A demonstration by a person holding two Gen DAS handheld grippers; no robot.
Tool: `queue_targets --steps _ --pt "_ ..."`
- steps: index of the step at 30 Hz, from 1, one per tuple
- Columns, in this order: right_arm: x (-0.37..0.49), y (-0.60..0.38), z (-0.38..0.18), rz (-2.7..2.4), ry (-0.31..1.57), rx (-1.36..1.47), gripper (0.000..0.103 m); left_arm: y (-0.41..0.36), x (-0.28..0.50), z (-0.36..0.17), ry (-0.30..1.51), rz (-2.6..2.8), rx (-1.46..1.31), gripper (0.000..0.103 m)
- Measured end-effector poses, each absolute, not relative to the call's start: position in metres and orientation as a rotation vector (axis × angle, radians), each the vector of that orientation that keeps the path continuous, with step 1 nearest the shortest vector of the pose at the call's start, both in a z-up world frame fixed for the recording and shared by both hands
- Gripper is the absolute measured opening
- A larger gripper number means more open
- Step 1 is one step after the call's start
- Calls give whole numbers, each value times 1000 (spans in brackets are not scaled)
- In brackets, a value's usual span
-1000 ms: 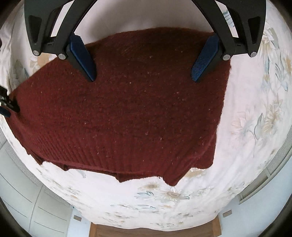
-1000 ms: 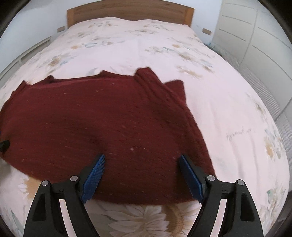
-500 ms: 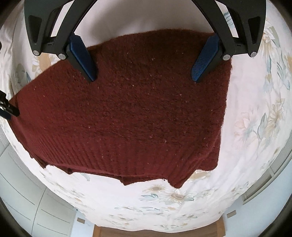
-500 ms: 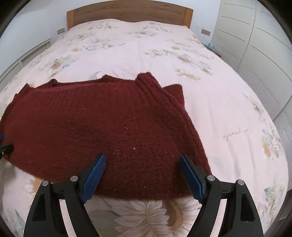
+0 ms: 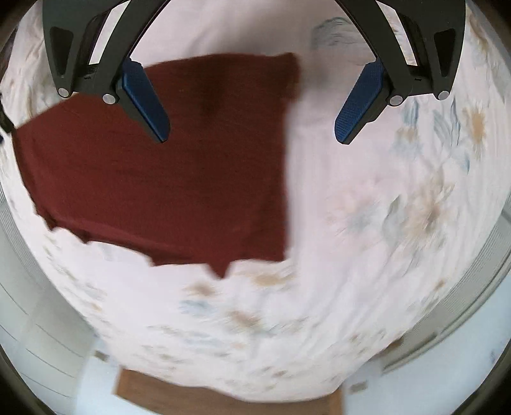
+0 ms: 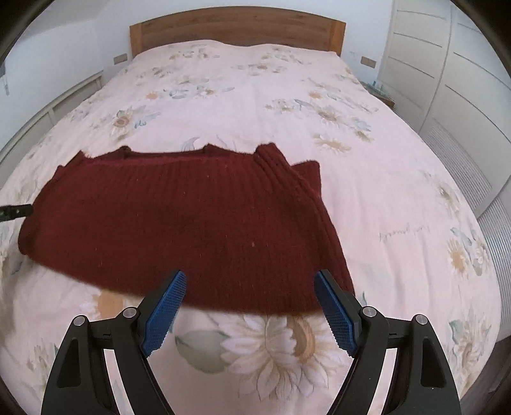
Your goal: Fold small clothes
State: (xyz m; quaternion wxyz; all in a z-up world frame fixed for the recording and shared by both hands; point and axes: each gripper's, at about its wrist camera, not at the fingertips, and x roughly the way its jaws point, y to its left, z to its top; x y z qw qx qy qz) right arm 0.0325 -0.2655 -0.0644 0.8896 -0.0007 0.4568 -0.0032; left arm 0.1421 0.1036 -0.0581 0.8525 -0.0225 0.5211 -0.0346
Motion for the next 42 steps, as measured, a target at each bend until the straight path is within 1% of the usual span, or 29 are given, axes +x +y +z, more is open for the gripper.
queue_targets --steps 7,14,16,18,20,22,23,26,29,34,37,42 --pt "20 -275 -80 -33 1000 7 83 128 158 -106 1256 -94 -214 101" --pt "16 -287 -85 -58 1011 32 83 124 165 -124 1285 -178 -288 102" --pt "16 -290 -85 -62 1011 42 83 126 168 -124 1291 -193 -283 100" --pt "15 -292 -85 -65 1010 49 83 125 171 -123 1293 -221 -288 86" --pt "14 -296 -85 -72 1008 61 83 122 175 -119 1296 -274 -303 53" --pt "14 -300 -85 -76 1007 75 83 116 177 -114 1317 -303 -278 34" --pt "14 -302 -84 -76 1007 80 83 114 177 -109 1311 -300 -266 29" --pt "12 -309 -81 -79 997 92 83 108 176 -93 1291 -297 -257 25" --pt "10 -318 -76 -92 984 106 83 105 177 -70 1266 -319 -302 25" --pt "6 -339 -63 -117 955 157 83 73 181 -13 1214 -427 -344 24" --pt "1 -351 -52 -120 923 186 83 34 186 21 1189 -499 -313 23" --pt "-2 -372 -39 -136 889 216 83 -53 201 49 1172 -581 -243 21"
